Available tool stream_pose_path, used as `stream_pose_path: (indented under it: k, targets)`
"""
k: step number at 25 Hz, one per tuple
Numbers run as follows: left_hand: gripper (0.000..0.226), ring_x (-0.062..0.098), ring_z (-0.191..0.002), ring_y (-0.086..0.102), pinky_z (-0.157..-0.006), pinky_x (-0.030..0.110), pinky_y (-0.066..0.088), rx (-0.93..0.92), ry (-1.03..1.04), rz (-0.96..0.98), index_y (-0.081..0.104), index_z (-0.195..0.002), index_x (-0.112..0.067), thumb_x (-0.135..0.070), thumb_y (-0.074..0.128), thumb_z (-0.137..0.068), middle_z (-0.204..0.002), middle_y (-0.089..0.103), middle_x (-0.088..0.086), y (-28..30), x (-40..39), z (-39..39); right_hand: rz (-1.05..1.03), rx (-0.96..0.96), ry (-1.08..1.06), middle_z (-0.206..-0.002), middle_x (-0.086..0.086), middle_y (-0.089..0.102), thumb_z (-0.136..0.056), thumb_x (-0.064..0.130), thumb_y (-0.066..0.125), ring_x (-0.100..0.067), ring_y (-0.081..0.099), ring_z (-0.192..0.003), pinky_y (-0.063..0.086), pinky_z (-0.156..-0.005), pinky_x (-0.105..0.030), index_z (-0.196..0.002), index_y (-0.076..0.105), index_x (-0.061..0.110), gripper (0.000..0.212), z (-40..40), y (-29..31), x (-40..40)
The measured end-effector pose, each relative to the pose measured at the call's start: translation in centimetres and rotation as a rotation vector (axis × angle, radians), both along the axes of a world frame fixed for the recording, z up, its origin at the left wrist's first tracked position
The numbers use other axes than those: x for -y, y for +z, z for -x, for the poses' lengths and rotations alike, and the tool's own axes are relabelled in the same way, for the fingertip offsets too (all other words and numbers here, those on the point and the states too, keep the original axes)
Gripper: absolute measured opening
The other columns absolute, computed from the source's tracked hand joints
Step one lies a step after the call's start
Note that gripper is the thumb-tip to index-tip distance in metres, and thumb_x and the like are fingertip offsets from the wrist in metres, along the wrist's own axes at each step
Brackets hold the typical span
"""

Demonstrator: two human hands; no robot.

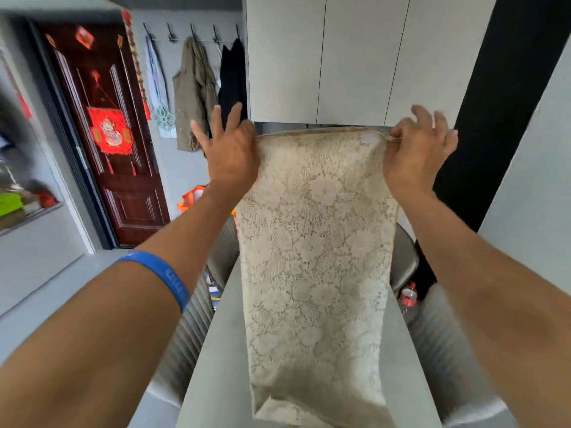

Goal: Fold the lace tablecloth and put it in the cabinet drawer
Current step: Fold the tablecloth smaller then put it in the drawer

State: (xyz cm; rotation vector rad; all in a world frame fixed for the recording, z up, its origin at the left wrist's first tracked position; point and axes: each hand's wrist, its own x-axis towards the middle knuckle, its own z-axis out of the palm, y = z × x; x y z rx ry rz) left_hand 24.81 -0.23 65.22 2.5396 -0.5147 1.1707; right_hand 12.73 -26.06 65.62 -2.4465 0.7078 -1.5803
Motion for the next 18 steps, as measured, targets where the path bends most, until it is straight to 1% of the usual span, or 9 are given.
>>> stream_pose_path:
  k: [2, 4, 5, 6, 8, 11, 13, 15, 18]
  targets:
    - [0.020, 0.038, -0.145, 0.021, -0.112, 0.072, 0.006, 0.115, -0.053, 0.027, 0.058, -0.104, -0.012, -0.008, 0.054, -0.085, -0.153, 0.036, 0.004, 1.1, -0.2, 0.3, 0.040, 0.102, 0.018, -0.145, -0.001, 0.049, -0.084, 0.007, 0.063, -0.033, 0.032, -0.142, 0.017, -0.114, -0.059, -0.090, 0.069, 0.017, 0.013, 0.0, 0.9, 0.6]
    - [0.013, 0.038, -0.144, 0.023, -0.111, 0.070, 0.005, 0.155, -0.093, 0.009, 0.059, -0.098, -0.011, -0.012, 0.056, -0.086, -0.152, 0.039, 0.005, -1.4, -1.3, 1.4, 0.034, 0.142, 0.054, -0.144, 0.001, 0.050, -0.083, 0.010, 0.066, -0.030, 0.033, -0.141, 0.017, -0.115, -0.055, -0.090, 0.068, 0.019, 0.011, 1.0, -1.9, 0.2]
    - [0.011, 0.038, -0.143, 0.025, -0.110, 0.070, 0.005, 0.130, -0.107, -0.008, 0.061, -0.096, -0.010, -0.013, 0.057, -0.087, -0.151, 0.041, 0.005, -3.8, -1.8, 2.4, 0.013, 0.130, 0.067, -0.143, 0.002, 0.050, -0.083, 0.011, 0.067, -0.029, 0.033, -0.141, 0.018, -0.115, -0.053, -0.090, 0.068, 0.019, 0.011, 1.9, -4.6, -0.2]
    - [0.010, 0.036, -0.143, 0.026, -0.110, 0.070, 0.005, 0.076, -0.124, -0.028, 0.063, -0.095, -0.010, -0.014, 0.059, -0.087, -0.150, 0.042, 0.004, -6.7, -2.4, 3.6, -0.002, 0.079, 0.074, -0.143, 0.001, 0.051, -0.083, 0.012, 0.068, -0.029, 0.033, -0.141, 0.018, -0.114, -0.052, -0.090, 0.068, 0.020, 0.010, 3.0, -7.9, -0.5]
    - [0.009, 0.034, -0.143, 0.028, -0.110, 0.071, 0.006, -0.085, -0.149, -0.101, 0.068, -0.093, -0.011, -0.014, 0.062, -0.087, -0.149, 0.045, 0.003, -13.2, -3.7, 6.1, -0.027, -0.099, 0.122, -0.140, -0.001, 0.053, -0.082, 0.010, 0.070, -0.033, 0.034, -0.139, 0.020, -0.112, -0.049, -0.087, 0.069, 0.020, 0.011, 5.7, -15.0, -1.2]
    - [0.011, 0.029, -0.143, 0.027, -0.111, 0.070, 0.009, -0.335, -0.155, -0.230, 0.069, -0.096, -0.014, -0.015, 0.063, -0.087, -0.147, 0.046, 0.001, -20.6, -5.6, 10.4, -0.091, -0.403, 0.184, -0.133, -0.001, 0.059, -0.079, 0.008, 0.075, -0.035, 0.040, -0.133, 0.029, -0.105, -0.051, -0.081, 0.072, 0.022, 0.014, 10.5, -23.0, -2.3]
    - [0.015, 0.026, -0.146, 0.021, -0.112, 0.068, 0.006, -0.410, -0.186, -0.263, 0.069, -0.100, -0.017, -0.019, 0.059, -0.090, -0.149, 0.043, 0.000, -22.8, -6.8, 12.7, -0.132, -0.503, 0.213, -0.134, 0.001, 0.060, -0.079, 0.013, 0.076, -0.033, 0.039, -0.136, 0.030, -0.106, -0.054, -0.080, 0.074, 0.023, 0.011, 14.0, -25.8, -3.3]
    - [0.015, 0.026, -0.148, 0.016, -0.113, 0.068, 0.004, -0.411, -0.215, -0.324, 0.069, -0.101, -0.019, -0.023, 0.058, -0.091, -0.154, 0.037, -0.002, -23.6, -8.4, 14.7, -0.188, -0.525, 0.213, -0.136, 0.000, 0.059, -0.078, 0.015, 0.077, -0.031, 0.037, -0.139, 0.026, -0.110, -0.054, -0.080, 0.074, 0.023, 0.009, 17.1, -26.6, -4.7]
    - [0.012, 0.026, -0.148, 0.016, -0.112, 0.068, 0.002, -0.409, -0.268, -0.279, 0.070, -0.096, -0.019, -0.023, 0.061, -0.091, -0.156, 0.035, -0.002, -24.4, -11.8, 17.7, -0.190, -0.555, 0.248, -0.139, 0.002, 0.057, -0.079, 0.020, 0.078, -0.027, 0.033, -0.142, 0.023, -0.112, -0.055, -0.080, 0.074, 0.025, 0.007, 20.5, -26.4, -7.2]
